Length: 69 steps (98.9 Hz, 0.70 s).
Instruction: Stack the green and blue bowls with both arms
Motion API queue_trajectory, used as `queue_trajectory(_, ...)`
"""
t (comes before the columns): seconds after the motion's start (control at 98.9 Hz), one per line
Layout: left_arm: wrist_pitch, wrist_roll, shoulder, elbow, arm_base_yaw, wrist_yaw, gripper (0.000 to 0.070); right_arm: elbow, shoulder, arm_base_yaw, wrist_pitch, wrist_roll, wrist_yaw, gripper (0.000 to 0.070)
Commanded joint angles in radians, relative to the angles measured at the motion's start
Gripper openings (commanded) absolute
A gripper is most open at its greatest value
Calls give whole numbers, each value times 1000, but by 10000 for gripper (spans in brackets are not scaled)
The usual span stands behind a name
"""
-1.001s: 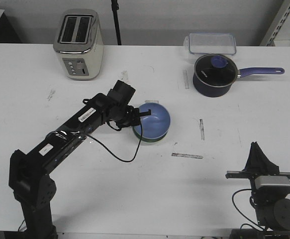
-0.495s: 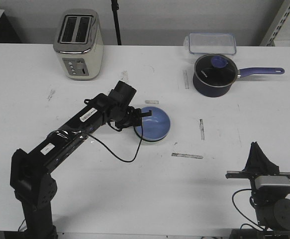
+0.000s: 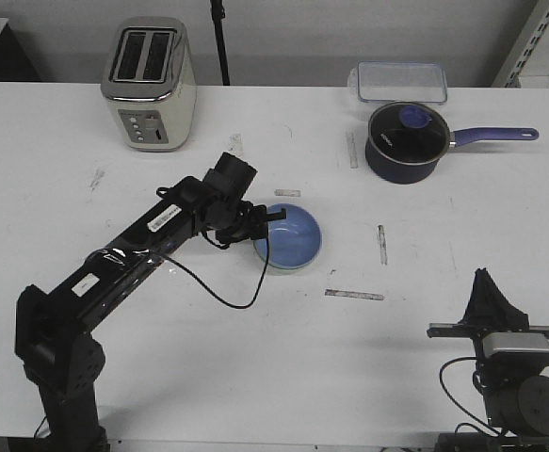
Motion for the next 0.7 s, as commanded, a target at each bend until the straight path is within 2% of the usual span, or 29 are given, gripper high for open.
queue_trajectory(0.0, -10, 6, -23, 29, -2, 3, 141, 3, 1, 0, 10, 13, 1, 6)
queue_trajectory(0.263, -72, 38, -71, 29, 13, 1, 140, 3, 1, 0, 10, 13, 1, 6)
queue_trajectory(0.415, -74, 90, -114, 19, 35, -6, 117, 3, 1, 0, 10, 13, 1, 6)
queue_trajectory(0.495, -40, 119, -151, -13, 45, -28, 106, 3, 1, 0, 10, 13, 1, 6)
queue_trajectory(0.586, 26, 171, -208, -82, 61, -37, 0, 3, 1, 0, 10, 13, 1, 6)
queue_trajectory(0.688, 117, 224, -289, -187, 84, -37, 0, 3, 1, 0, 10, 13, 1, 6)
